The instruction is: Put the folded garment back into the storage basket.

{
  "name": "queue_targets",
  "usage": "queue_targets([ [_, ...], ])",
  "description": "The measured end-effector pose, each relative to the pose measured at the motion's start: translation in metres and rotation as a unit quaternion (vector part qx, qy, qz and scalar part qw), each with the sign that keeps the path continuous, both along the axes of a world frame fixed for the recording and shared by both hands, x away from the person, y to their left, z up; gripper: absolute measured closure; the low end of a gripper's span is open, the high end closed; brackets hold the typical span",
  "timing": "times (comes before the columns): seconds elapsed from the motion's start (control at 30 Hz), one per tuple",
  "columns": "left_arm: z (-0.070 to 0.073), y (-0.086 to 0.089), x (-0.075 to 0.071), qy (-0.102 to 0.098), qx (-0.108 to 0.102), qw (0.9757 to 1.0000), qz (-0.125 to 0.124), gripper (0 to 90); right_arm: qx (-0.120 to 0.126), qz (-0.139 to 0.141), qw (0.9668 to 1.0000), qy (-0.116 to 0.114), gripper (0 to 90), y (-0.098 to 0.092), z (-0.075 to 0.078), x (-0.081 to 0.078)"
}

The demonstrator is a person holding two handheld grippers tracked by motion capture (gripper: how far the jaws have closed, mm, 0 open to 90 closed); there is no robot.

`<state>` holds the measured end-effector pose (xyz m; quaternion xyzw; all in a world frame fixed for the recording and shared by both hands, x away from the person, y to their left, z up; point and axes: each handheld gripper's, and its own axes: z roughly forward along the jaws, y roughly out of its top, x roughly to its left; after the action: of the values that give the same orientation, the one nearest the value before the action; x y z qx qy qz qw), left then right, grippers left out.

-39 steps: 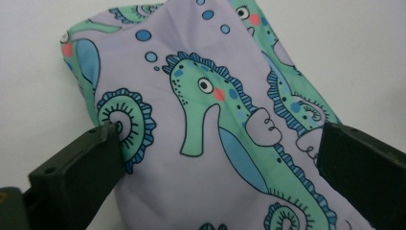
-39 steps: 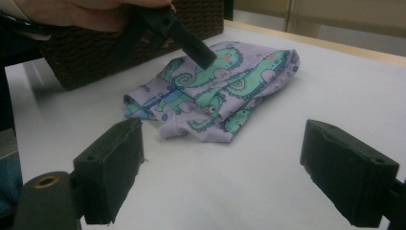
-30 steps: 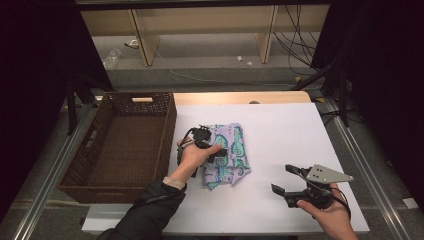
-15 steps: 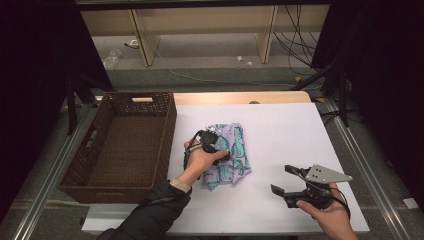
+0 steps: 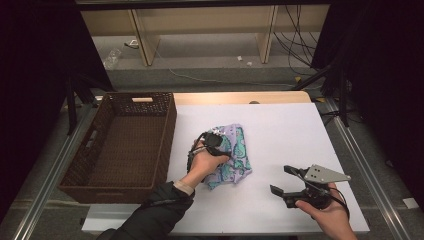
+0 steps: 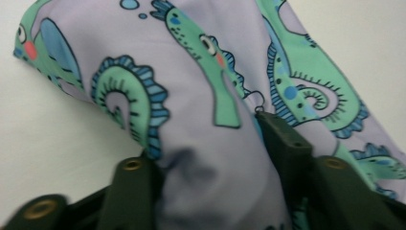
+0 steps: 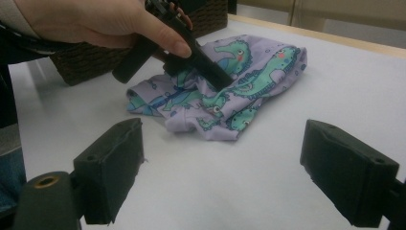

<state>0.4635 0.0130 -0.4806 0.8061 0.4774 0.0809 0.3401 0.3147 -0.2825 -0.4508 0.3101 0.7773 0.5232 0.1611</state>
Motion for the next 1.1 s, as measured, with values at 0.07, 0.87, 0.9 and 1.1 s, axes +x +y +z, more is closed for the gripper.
queue_targets([
  [0.07, 0.000, 0.000, 0.000, 0.003, -0.006, 1.0000, -0.003, 58.9, 0.002, 0.001, 1.0000, -0.002, 15.9, 0.000, 0.000, 0.000],
  [0.87, 0.013, 0.011, 0.000, 0.014, -0.087, 0.9952, -0.044, 68.9, 0.005, -0.006, 0.9999, 0.008, 15.9, -0.004, -0.003, 0.002],
  [0.9, 0.013, 0.011, 0.000, 0.014, -0.087, 0.9952, -0.044, 68.9, 0.005, -0.006, 0.9999, 0.008, 15.9, -0.004, -0.003, 0.002],
  [1.1, 0.018, 0.022, -0.004, 0.026, -0.115, 0.9918, -0.048, 69.0, 0.006, -0.011, 0.9999, 0.008, 16.0, -0.005, -0.003, 0.003],
])
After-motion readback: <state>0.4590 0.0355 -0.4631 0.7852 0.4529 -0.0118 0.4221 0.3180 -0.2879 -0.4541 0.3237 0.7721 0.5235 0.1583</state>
